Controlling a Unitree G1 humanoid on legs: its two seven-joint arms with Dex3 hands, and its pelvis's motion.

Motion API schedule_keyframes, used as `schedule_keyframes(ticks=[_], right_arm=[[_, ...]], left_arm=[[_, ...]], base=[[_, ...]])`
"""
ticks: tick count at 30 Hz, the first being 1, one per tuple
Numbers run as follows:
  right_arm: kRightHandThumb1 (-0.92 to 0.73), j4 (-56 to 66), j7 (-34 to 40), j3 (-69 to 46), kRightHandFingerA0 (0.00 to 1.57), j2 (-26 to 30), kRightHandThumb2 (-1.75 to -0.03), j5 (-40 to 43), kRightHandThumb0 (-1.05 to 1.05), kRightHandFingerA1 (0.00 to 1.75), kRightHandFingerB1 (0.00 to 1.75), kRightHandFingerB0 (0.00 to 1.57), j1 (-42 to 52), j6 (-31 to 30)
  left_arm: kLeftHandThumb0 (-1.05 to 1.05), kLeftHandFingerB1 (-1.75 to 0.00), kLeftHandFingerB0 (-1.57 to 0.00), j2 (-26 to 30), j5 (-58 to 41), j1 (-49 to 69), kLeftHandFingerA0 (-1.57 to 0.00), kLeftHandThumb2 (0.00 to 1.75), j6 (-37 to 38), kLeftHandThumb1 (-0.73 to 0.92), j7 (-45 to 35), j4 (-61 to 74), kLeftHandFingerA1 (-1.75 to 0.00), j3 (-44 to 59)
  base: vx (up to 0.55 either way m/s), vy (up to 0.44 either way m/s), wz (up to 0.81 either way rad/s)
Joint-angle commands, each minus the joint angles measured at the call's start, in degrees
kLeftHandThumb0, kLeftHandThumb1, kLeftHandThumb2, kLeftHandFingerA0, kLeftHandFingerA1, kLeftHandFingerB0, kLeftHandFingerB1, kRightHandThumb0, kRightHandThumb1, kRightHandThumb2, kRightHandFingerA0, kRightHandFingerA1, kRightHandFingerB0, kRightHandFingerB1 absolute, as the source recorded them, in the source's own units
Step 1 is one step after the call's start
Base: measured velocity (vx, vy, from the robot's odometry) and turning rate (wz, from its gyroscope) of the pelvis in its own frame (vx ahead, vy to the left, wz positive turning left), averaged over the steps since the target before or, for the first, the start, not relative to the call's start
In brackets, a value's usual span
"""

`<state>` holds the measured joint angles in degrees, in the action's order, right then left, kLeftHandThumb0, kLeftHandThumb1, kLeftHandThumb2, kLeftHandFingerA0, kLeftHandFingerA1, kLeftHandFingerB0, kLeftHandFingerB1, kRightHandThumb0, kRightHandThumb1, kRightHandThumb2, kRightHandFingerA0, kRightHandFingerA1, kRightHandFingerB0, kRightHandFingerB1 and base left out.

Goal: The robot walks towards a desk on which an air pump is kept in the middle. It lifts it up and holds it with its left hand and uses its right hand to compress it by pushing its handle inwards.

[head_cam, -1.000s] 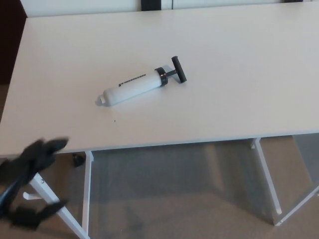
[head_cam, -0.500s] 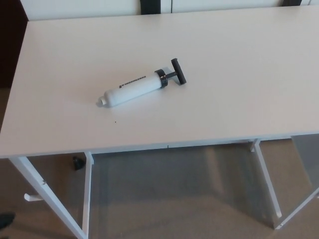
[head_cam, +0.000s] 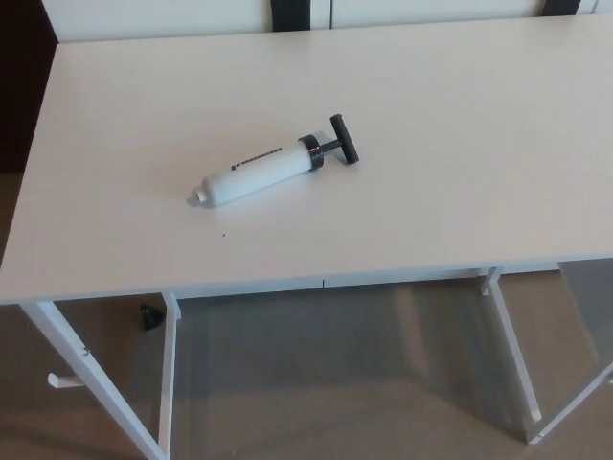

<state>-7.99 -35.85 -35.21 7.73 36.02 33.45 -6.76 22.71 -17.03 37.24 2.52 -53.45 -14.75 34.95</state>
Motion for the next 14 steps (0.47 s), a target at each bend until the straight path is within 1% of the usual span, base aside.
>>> schedule_keyframes(ticks=[1, 4, 5, 6, 7, 8, 9, 10, 12, 13, 14], right_arm=[[-0.82, -20.42, -13.91, -10.24, 0.08, 5.68, -1.16, 17.26, -0.91, 0.26, 0.13, 0.07, -3.50, -14.47], [-0.83, -19.97, -13.52, -10.62, 0.08, 5.69, -1.18, 17.76, -0.91, 0.28, 0.12, 0.07, -3.55, -15.66], [-0.74, -20.89, -14.04, -10.80, 0.01, 5.92, -1.15, 17.55, -0.79, 0.39, 0.23, 0.00, -4.07, -15.45], [-0.74, -21.77, -14.57, -10.96, 0.01, 6.14, -1.15, 17.31, -0.79, 0.39, 0.23, 0.00, -4.52, -15.24], [-0.80, -22.36, -14.92, -11.38, 0.08, 6.28, -1.16, 17.59, -0.91, 0.30, 0.14, 0.07, -5.27, -15.74], [-0.84, -22.47, -15.55, -11.50, 0.07, 6.32, -1.18, 17.60, -0.97, 0.19, 0.06, 0.06, -5.45, -15.69], [-0.84, -22.67, -16.12, -11.61, 0.07, 6.39, -1.18, 17.55, -0.97, 0.19, 0.06, 0.06, -5.60, -15.63], [-0.82, -22.53, -16.84, -11.83, 0.00, 6.52, -1.18, 17.94, -0.94, 0.15, 0.07, 0.00, -5.58, -16.14], [-0.82, -22.55, -17.71, -12.22, 0.00, 6.75, -1.18, 18.39, -0.94, 0.15, 0.07, 0.00, -5.65, -16.96], [-0.82, -22.68, -18.04, -12.42, 0.00, 6.95, -1.18, 18.67, -0.95, 0.13, 0.06, 0.00, -5.82, -17.56], [-0.82, -22.68, -18.04, -12.42, 0.00, 6.95, -1.18, 18.67, -0.95, 0.13, 0.06, 0.00, -5.82, -17.56]], left_arm=[[-0.36, -0.48, 0.00, -0.82, -14.17, -9.04, -0.01, 1.06, -12.74, 0.49, -1.82, -25.08, -0.49, 8.37], [-0.36, -0.48, 0.00, -0.68, -13.40, -9.32, -0.01, 1.07, -12.21, 0.51, -1.47, -25.70, -0.49, 8.21], [-0.36, -0.48, 0.00, -0.56, -13.29, -9.48, -0.01, 1.06, -11.69, 0.49, -1.61, -26.13, -0.49, 8.36], [-0.36, -0.48, 0.00, -0.45, -13.21, -9.67, -0.01, 1.06, -11.32, 0.49, -1.77, -26.61, -0.49, 8.50], [-0.74, -0.39, -0.10, -0.11, -14.11, -10.16, -0.16, 0.93, -12.39, 0.68, -2.81, -27.27, -0.46, 9.15], [-0.74, -0.39, -0.10, 0.10, -14.42, -10.38, -0.17, 0.93, -13.00, 0.68, -3.15, -27.65, -0.45, 9.39], [-0.74, -0.39, -0.10, 0.28, -14.57, -10.57, -0.17, 0.93, -13.34, 0.68, -3.39, -28.05, -0.45, 9.55], [-0.73, -0.39, -0.10, 0.47, -14.52, -10.83, -0.16, 0.94, -13.14, 0.70, -3.77, -28.72, -0.45, 9.65], [-0.73, -0.39, -0.10, 0.77, -14.39, -11.25, -0.16, 0.94, -12.75, 0.70, -4.38, -29.80, -0.45, 9.81], [-0.71, -0.27, -0.17, 0.80, -14.23, -11.44, -0.24, 0.66, -12.38, 0.84, -4.41, -30.09, -0.35, 9.80], [-0.71, -0.27, -0.17, 0.80, -14.23, -11.44, -0.24, 0.66, -12.38, 0.84, -4.41, -30.09, -0.35, 9.80]], base=[[0.00, 0.000, 0.00], [0.00, 0.000, 0.00], [0.00, 0.000, 0.00], [0.00, 0.000, 0.00], [0.00, 0.000, 0.00], [0.00, 0.000, 0.00], [0.00, 0.000, 0.00], [0.00, 0.000, 0.00], [0.00, 0.000, 0.00], [0.00, 0.000, 0.00], [0.00, 0.000, 0.00]])
